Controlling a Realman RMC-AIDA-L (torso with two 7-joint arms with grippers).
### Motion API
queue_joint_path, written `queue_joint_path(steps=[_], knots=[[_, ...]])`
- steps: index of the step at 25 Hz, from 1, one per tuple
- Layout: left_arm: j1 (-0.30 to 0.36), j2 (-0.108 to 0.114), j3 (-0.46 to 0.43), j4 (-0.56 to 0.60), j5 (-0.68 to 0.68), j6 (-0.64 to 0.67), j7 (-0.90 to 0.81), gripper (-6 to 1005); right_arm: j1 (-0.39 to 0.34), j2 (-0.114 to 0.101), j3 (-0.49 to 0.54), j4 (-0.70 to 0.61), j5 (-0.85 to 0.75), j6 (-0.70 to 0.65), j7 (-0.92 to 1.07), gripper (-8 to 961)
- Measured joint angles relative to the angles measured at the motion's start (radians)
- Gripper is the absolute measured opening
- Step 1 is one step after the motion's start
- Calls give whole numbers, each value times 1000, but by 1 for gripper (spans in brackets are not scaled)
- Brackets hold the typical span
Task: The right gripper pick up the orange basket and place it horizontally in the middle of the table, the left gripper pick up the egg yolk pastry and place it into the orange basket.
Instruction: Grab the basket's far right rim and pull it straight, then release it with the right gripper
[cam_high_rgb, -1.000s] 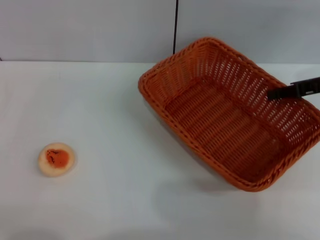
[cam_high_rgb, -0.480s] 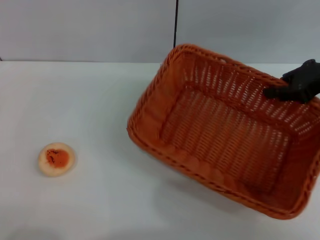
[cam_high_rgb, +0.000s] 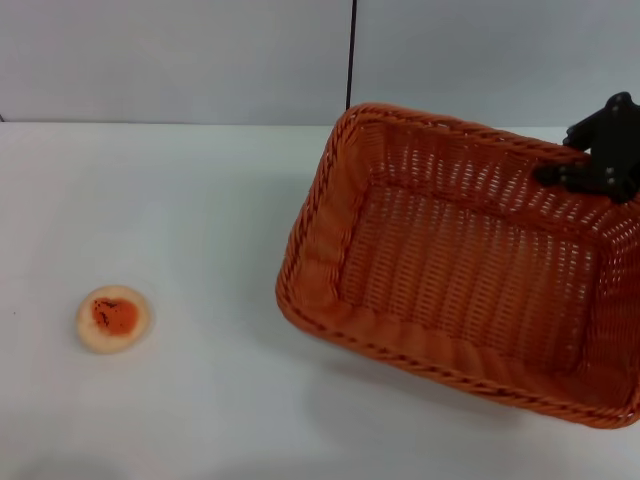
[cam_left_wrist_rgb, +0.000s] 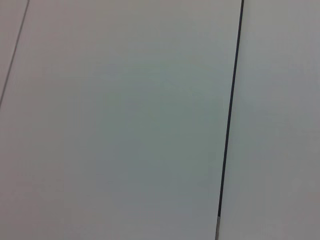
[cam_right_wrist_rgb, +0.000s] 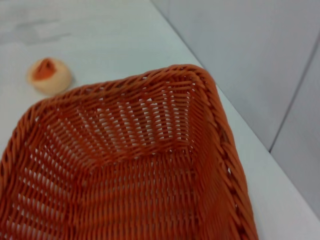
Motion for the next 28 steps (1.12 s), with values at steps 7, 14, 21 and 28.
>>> queue_joint_path(steps=[7,14,21,28], knots=[[7,-2,1,-7,3,10,1,788,4,1,-1,6,72,-29,-173,162],[12,-5,23,-21,6,15,1,786,30,8,-63,47,78,-24,-210,163],[9,-5,33,-26,6,17,1,785,39,16,-67,50,69,-22,-217,163],[14,-5,40,-24,5,18,1,784,34,33,-67,48,70,21,-230,162]])
